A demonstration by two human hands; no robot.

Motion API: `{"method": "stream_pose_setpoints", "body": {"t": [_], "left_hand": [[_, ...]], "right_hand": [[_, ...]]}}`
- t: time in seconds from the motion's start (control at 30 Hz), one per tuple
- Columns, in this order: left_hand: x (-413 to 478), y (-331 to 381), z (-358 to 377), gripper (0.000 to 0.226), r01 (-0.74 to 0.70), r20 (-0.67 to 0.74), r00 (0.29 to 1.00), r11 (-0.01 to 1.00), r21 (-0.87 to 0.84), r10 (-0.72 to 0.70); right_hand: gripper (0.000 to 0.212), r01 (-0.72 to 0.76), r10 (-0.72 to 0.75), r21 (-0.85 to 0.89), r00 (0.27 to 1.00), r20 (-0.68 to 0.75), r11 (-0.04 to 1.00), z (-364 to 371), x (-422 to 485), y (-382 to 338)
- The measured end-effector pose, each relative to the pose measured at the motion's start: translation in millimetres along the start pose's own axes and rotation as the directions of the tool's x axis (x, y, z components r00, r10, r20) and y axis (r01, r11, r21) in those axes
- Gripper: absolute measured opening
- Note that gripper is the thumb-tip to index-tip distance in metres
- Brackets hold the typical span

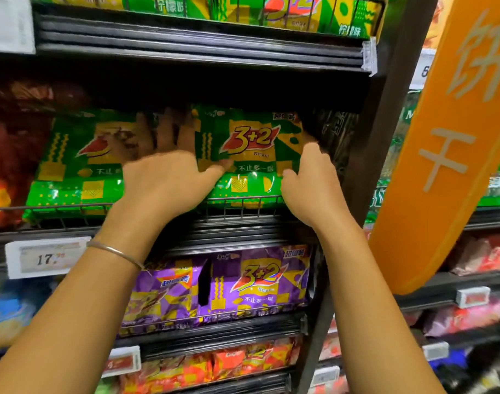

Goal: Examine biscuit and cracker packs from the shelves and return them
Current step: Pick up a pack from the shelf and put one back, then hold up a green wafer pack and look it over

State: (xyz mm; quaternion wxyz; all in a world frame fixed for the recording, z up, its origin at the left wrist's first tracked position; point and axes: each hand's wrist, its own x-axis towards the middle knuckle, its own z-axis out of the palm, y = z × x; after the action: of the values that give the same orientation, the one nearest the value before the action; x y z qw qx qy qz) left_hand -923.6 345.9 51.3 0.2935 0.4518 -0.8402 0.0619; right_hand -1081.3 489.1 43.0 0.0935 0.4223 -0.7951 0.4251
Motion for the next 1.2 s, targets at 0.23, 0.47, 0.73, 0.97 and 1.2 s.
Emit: {"method": "stream_pose_setpoints", "body": {"t": [0.23,0.47,0.73,0.97,1.2], "left_hand": [[-19.7,18.6,-7.2,0.078,0.053,-0.168,0.984,0.997,-0.064,-0.063],[-122.2,106.9,19.2,0.017,-0.368,-0.523,0.844,0.583,-0.724,-0.117],[-232.3,242.1,106.3,0.028,0.103,0.115,0.993,0.316,-0.943,0.020],[-194.5,325.1,62.6,0.056,-0.172,-0.128,0.981,0.353,-0.920,0.146],[-127.3,338.0,14.8,0.066,-0.014,-0.208,0.927,0.525,-0.851,-0.312]], "right_hand": [[0.050,0.146,-0.094,0.366,0.984,-0.154,0.919,-11.1,-46.1,15.5],[0.027,0.102,-0.117,0.765,0.993,-0.034,0.637,-21.7,-102.2,62.3],[0.023,-0.434,0.138,0.628,0.876,0.463,0.647,-72.3,-115.0,224.5],[0.020,-0.007,0.163,0.764,0.978,-0.129,0.645,-161.0,-27.9,242.4],[0.033,0.079,0.015,0.626,0.989,-0.144,0.776,-180.3,19.1,229.2]]}}
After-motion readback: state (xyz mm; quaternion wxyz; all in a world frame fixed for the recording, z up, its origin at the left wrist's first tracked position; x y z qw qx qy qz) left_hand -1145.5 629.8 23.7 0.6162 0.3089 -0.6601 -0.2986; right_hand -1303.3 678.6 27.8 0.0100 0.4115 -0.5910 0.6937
